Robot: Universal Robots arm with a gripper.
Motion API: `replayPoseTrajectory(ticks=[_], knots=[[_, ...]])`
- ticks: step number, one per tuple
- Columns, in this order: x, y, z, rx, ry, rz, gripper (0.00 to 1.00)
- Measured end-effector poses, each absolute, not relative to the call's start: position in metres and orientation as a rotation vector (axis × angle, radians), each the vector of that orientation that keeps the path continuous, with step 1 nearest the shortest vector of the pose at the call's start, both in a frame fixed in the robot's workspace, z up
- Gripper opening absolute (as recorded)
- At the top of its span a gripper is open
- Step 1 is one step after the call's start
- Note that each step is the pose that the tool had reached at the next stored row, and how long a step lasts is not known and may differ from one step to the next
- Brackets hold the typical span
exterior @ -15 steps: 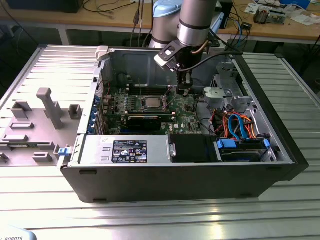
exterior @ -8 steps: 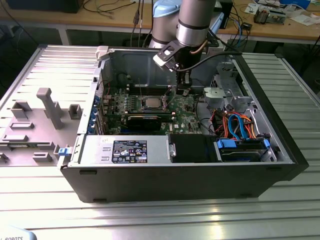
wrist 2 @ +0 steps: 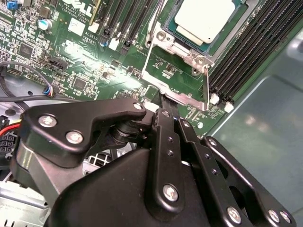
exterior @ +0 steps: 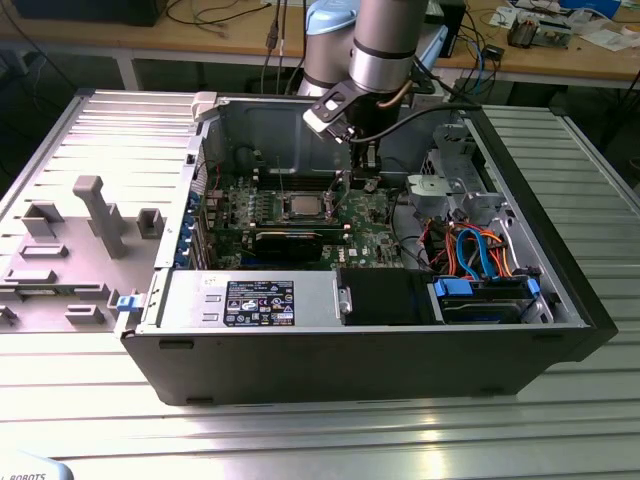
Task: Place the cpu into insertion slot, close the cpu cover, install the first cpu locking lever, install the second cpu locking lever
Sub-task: 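Close the cpu cover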
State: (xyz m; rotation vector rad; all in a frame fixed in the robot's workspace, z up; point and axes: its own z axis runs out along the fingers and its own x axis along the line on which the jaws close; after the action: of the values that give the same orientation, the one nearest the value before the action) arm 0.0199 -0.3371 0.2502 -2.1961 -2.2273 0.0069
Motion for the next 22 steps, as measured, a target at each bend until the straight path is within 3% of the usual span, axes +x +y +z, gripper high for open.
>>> replayPoseTrajectory(ticks=[22], knots=[[0.0108,-0.3371,0.2500,-2.196,-2.227,0.007,0.11]])
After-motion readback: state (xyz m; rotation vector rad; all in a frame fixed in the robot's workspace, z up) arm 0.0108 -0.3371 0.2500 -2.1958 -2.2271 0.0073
